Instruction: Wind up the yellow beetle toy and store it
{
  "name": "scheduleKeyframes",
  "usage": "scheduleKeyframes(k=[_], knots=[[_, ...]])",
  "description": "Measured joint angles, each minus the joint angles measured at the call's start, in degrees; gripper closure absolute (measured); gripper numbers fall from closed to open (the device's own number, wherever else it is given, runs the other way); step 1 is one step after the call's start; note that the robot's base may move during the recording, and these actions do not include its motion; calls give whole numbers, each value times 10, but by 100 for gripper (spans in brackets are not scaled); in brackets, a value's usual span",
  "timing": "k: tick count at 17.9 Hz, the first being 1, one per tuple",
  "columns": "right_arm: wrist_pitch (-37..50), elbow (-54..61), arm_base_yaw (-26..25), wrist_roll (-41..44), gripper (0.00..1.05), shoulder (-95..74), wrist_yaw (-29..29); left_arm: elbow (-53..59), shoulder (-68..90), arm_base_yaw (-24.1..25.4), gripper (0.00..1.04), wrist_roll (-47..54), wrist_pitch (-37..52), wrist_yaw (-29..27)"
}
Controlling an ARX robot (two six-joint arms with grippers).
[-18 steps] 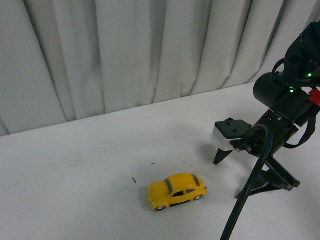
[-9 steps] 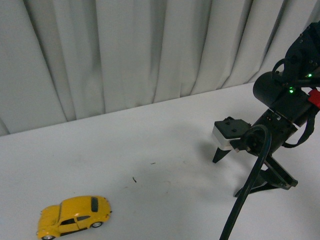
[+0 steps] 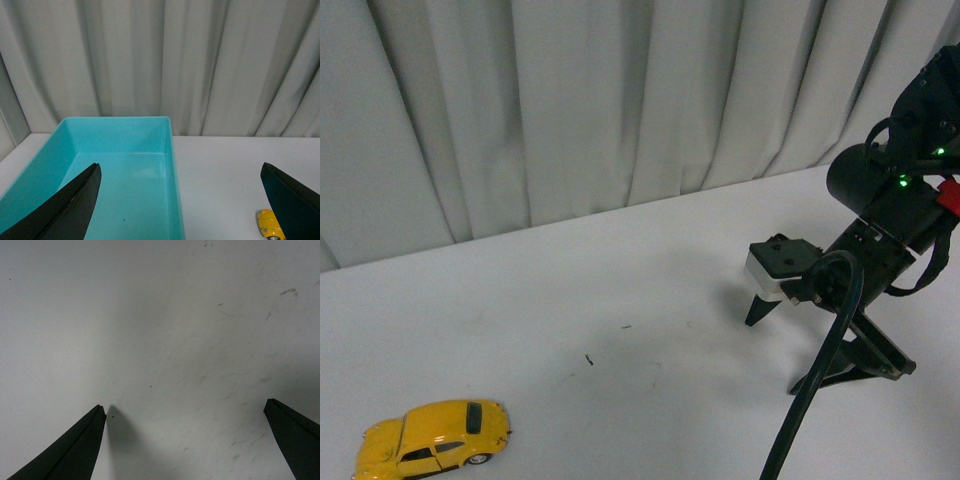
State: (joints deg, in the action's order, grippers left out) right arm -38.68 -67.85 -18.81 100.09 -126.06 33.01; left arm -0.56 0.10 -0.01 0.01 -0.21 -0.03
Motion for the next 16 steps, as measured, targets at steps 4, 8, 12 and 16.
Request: scheduleKeyframes(k=[4,8,12,16], knots=[[12,-14,8,-1,7,24,20,0,0,0,7,0,0,0],[16,-102,3,-1,7,111,47,0,0,0,7,0,0,0],[262,-41,1,-85,14,168,-23,0,0,0,7,0,0,0],[800,290,67,-660,54,355,-202,0,0,0,7,0,0,0]])
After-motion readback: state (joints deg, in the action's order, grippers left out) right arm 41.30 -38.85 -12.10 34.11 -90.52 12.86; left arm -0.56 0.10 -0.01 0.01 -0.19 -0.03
